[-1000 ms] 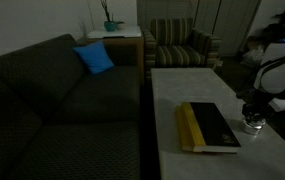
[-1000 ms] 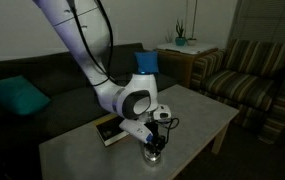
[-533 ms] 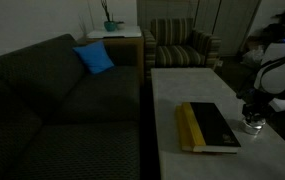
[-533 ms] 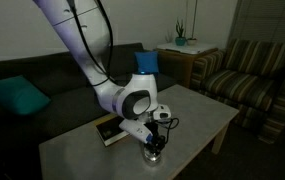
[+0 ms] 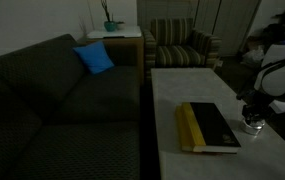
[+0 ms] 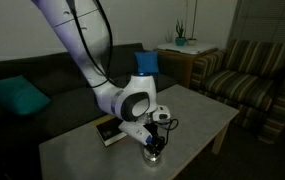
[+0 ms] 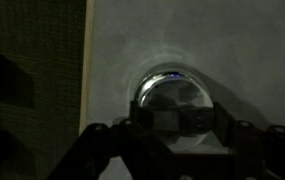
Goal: Pick the lid on the bottle and put it on the table
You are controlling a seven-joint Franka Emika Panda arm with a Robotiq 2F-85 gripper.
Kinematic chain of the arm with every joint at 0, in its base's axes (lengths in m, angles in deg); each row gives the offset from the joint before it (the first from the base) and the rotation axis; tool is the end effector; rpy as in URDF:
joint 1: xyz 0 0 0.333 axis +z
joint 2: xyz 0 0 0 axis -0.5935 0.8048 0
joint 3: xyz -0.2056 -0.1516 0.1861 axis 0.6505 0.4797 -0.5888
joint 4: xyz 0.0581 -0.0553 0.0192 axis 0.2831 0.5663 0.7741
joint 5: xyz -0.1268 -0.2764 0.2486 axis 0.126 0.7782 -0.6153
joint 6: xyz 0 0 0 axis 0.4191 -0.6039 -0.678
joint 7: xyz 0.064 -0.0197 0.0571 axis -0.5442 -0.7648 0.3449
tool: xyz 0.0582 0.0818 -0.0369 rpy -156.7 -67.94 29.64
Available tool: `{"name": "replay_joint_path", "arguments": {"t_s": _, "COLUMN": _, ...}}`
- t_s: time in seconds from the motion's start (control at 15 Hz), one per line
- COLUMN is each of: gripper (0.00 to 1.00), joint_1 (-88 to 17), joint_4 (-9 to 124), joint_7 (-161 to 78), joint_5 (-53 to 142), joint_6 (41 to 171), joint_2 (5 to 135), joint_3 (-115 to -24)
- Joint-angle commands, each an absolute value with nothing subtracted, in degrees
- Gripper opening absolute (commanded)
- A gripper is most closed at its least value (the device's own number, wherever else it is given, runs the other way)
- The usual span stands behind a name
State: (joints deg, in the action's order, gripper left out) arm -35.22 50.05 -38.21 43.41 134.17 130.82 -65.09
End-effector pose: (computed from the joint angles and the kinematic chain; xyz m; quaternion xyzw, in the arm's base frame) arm 0.6130 -0.0684 -0.1158 0.9972 0.0006 0.0083 0.0744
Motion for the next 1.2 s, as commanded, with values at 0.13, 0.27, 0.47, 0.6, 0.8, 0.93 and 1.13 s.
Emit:
{"name": "replay_joint_path", "arguments": {"t_s": 0.13, "gripper": 0.44, "joint_1": -33.51, "joint_4": 58.06, "joint_7": -38.78, "joint_5": 44.8, "joint_6": 139.96, "joint_2": 127.14, "joint_3": -63.15}}
{"name": "replay_joint_path", "arguments": {"t_s": 0.27, "gripper": 0.44, "joint_1": -31.76, "joint_4": 60.93, "joint_7": -39.77, "joint_5": 44.61, "joint_6": 142.81, "joint_2": 126.2, "joint_3": -61.59}}
{"name": "replay_joint_path", "arguments": {"t_s": 0.47, "gripper": 0.44, "joint_1": -29.48, "joint_4": 64.78, "joint_7": -39.61, "joint_5": 44.67, "joint_6": 146.19, "joint_2": 124.53, "joint_3": -59.99}}
{"name": "replay_joint_path", "arguments": {"t_s": 0.6, "gripper": 0.44, "joint_1": -28.42, "joint_4": 66.78, "joint_7": -38.61, "joint_5": 45.04, "joint_6": 147.49, "joint_2": 123.39, "joint_3": -59.61}}
{"name": "replay_joint_path", "arguments": {"t_s": 0.8, "gripper": 0.44, "joint_1": -30.24, "joint_4": 68.17, "joint_7": -34.43, "joint_5": 46.92, "joint_6": 146.24, "joint_2": 121.32, "joint_3": -62.33}}
{"name": "replay_joint_path", "arguments": {"t_s": 0.93, "gripper": 0.44, "joint_1": -32.98, "joint_4": 66.45, "joint_7": -31.37, "joint_5": 48.6, "joint_6": 142.4, "joint_2": 121.03, "joint_3": -65.39}}
{"name": "replay_joint_path", "arguments": {"t_s": 1.13, "gripper": 0.44, "joint_1": -36.76, "joint_4": 61.03, "joint_7": -25.95, "joint_5": 50.47, "joint_6": 132.28, "joint_2": 122.87, "joint_3": -70.43}}
